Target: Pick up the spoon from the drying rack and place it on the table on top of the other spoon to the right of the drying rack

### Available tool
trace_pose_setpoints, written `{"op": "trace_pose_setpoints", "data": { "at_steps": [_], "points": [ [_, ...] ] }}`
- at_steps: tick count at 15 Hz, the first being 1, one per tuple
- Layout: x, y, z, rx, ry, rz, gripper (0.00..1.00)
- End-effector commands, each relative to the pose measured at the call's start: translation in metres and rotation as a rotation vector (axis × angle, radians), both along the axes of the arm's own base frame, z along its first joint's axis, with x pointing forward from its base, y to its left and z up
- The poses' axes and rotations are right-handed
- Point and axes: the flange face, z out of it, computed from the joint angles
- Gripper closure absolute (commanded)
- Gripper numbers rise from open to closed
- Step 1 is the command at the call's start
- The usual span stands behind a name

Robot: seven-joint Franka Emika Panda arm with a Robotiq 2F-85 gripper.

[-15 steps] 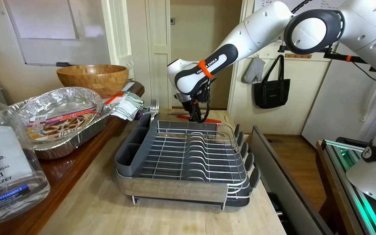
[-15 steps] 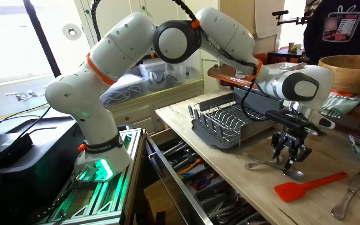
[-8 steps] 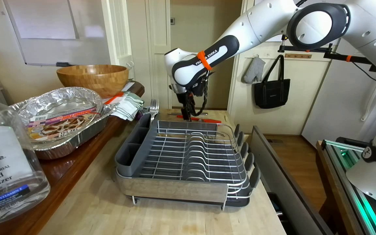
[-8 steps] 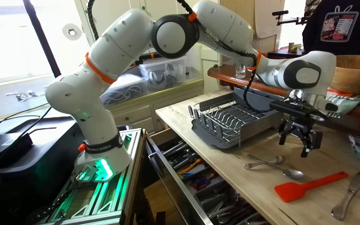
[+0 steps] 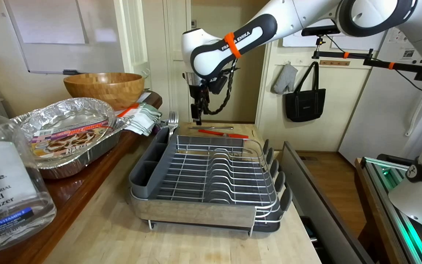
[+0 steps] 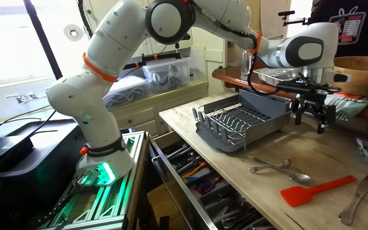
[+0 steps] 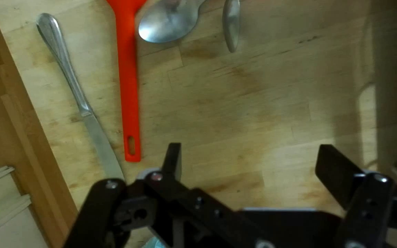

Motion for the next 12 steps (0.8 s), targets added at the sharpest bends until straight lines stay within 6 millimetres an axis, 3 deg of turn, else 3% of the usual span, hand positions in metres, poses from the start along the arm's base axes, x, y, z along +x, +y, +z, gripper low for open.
{"op": "trace_pose_setpoints", "data": {
  "at_steps": [1, 7, 12],
  "points": [
    [-0.019, 0.022, 0.032, 0.062, -0.049, -0.041, 0.00],
    [-0.050, 0.064, 0.088, 0.139, -0.088, -0.070, 0.00],
    [-0.079, 0.093, 0.119, 0.242, -0.089, -0.059, 0.00]
  ]
}}
